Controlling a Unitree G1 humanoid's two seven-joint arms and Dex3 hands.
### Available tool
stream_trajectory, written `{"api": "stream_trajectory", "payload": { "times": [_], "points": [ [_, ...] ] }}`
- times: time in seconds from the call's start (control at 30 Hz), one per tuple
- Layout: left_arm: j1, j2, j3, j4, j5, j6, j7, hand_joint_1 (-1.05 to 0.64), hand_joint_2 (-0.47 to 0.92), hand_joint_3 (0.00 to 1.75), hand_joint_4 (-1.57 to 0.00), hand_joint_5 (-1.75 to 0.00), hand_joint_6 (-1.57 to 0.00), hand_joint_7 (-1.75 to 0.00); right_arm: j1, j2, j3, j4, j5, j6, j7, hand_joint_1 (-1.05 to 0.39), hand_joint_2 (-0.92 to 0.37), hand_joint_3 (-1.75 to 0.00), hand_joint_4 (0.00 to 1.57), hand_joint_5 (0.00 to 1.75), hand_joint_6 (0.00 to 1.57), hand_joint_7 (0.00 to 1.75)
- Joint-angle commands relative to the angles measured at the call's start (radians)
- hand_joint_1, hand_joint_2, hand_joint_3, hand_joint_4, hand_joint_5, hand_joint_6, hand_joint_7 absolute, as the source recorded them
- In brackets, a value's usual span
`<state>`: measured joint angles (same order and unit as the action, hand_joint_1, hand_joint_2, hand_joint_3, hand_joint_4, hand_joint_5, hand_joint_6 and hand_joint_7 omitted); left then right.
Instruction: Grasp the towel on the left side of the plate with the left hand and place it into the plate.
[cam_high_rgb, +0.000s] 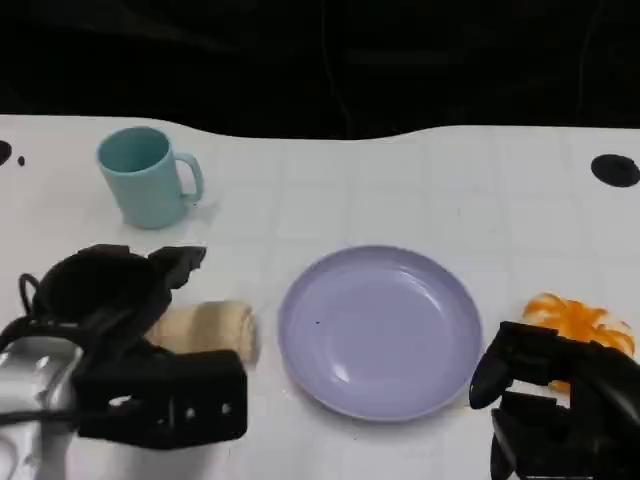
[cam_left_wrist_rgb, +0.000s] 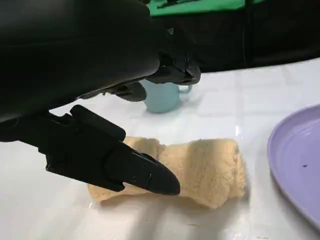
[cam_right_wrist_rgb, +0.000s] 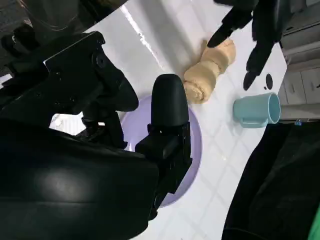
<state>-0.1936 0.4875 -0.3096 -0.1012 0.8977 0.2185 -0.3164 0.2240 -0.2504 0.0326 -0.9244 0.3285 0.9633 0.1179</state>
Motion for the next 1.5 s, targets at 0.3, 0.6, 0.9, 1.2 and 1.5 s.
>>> {"api": "stream_trajectory", "payload": {
  "times": [0.3,0.6,0.9,1.2,1.5],
  "points": [
    [-0.124,-0.051,-0.114,0.284,0.038,0.050,-0.025,-0.54,0.92,0.01,-0.39,-0.12,-0.32,0.00,0.008,-0.009,-0.003,-0.007,-0.005,-0.005,-0.001,-0.04,-0.53,-1.27,0.73,1.75,0.61,1.59],
    [-0.125,-0.050,-0.132,0.488,-0.026,-0.083,0.124,-0.38,0.92,0.13,-0.82,-0.18,-0.84,-0.08,0.015,-0.008,-0.004,-0.009,-0.002,-0.014,0.004,-0.03,-0.53,-1.27,0.73,1.75,0.62,1.59],
    [-0.084,-0.040,-0.099,0.500,-0.064,-0.173,0.338,-0.31,0.92,0.29,-0.71,-1.59,-0.76,-1.13,0.011,-0.008,-0.009,-0.012,0.003,0.000,0.005,-0.03,-0.53,-1.27,0.73,1.75,0.63,1.59],
    [-0.064,-0.046,-0.027,0.435,-0.114,-0.265,0.541,-0.24,0.92,0.18,-0.81,-1.75,-0.52,-1.74,0.009,-0.007,-0.005,-0.012,-0.001,0.001,0.003,-0.03,-0.53,-1.27,0.74,1.75,0.63,1.59],
    [-0.074,-0.096,-0.001,0.212,-0.157,-0.229,0.438,-0.22,0.55,0.86,-0.89,-1.75,-0.61,-1.75,0.009,-0.006,-0.003,-0.012,-0.003,0.002,0.000,-0.04,-0.53,-1.27,0.73,1.75,0.63,1.59]
  ]
}}
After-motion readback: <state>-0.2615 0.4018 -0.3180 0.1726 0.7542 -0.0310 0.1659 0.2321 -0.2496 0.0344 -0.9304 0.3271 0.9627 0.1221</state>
